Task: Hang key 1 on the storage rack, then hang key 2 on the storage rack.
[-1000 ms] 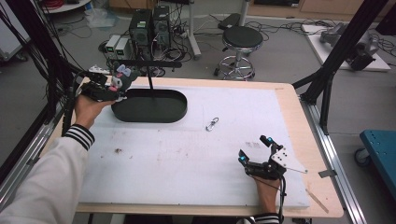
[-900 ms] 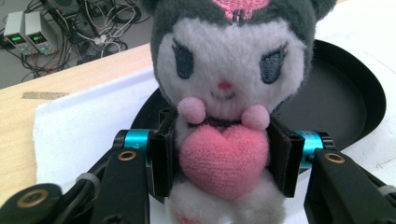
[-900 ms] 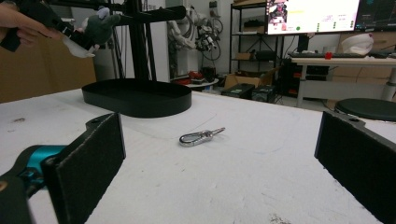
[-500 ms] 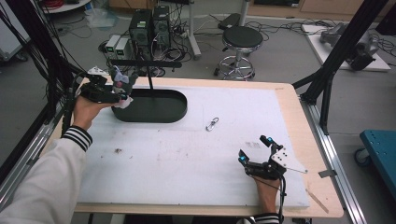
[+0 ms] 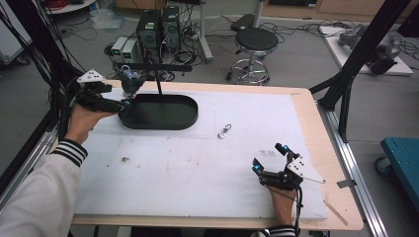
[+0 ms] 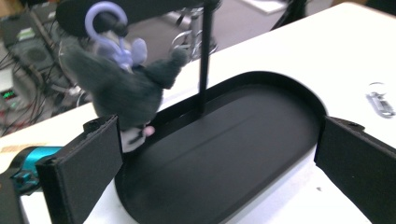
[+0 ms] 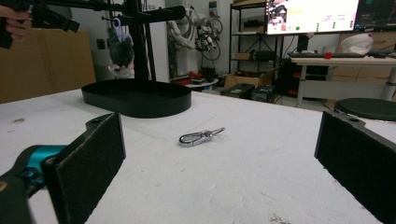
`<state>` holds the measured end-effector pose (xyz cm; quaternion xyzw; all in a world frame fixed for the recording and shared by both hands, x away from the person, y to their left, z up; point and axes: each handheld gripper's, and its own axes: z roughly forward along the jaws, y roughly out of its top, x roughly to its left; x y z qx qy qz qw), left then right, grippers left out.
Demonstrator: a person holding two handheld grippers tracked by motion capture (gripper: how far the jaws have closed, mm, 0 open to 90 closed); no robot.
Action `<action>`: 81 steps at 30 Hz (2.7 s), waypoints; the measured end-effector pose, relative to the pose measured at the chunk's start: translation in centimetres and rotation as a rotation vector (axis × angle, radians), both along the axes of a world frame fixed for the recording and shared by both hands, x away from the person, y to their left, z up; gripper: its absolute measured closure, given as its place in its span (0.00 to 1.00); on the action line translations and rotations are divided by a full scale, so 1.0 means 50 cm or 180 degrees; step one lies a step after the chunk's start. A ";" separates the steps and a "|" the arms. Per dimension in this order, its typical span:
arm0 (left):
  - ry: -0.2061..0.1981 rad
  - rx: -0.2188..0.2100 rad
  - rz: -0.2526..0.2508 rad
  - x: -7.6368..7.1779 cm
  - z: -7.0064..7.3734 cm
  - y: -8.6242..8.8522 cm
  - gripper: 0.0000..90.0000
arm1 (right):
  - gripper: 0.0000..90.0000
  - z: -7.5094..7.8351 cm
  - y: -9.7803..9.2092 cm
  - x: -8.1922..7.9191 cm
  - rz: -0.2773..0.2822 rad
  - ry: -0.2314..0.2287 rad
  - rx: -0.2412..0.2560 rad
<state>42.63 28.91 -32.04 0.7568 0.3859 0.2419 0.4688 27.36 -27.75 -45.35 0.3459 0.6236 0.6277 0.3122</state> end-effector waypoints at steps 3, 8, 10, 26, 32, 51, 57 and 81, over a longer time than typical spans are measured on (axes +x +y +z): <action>-0.0144 -0.0076 -0.0078 -0.021 -0.002 0.004 0.02 | 0.01 0.000 0.000 0.000 -0.0007 -0.0009 -0.0018; -0.0327 -0.0247 -0.0284 -0.058 -0.012 0.003 0.02 | 0.01 0.000 0.001 0.000 -0.0006 -0.0021 -0.0028; -0.0400 -0.0318 -0.0383 -0.074 -0.020 0.000 0.02 | 0.01 0.000 0.001 0.000 -0.0013 -0.0022 -0.0034; -0.0735 -0.0625 -0.0698 -0.155 -0.086 -0.014 0.02 | 0.01 0.000 0.001 0.000 -0.0021 -0.0022 -0.0031; -0.0795 -0.0644 -0.0708 -0.175 -0.109 -0.006 0.02 | 0.01 0.000 0.002 -0.001 -0.0014 0.0000 -0.0022; -0.0909 -0.0735 -0.0710 -0.190 -0.128 0.003 0.02 | 0.01 0.000 0.002 -0.001 -0.0024 -0.0005 -0.0034; -0.0918 -0.0715 -0.0721 -0.191 -0.137 0.004 0.02 | 0.01 0.000 0.001 0.001 -0.0022 -0.0034 -0.0045; -0.0992 -0.0768 -0.0750 -0.204 -0.140 0.030 0.02 | 0.01 0.080 0.009 0.037 0.0008 0.0299 -0.0325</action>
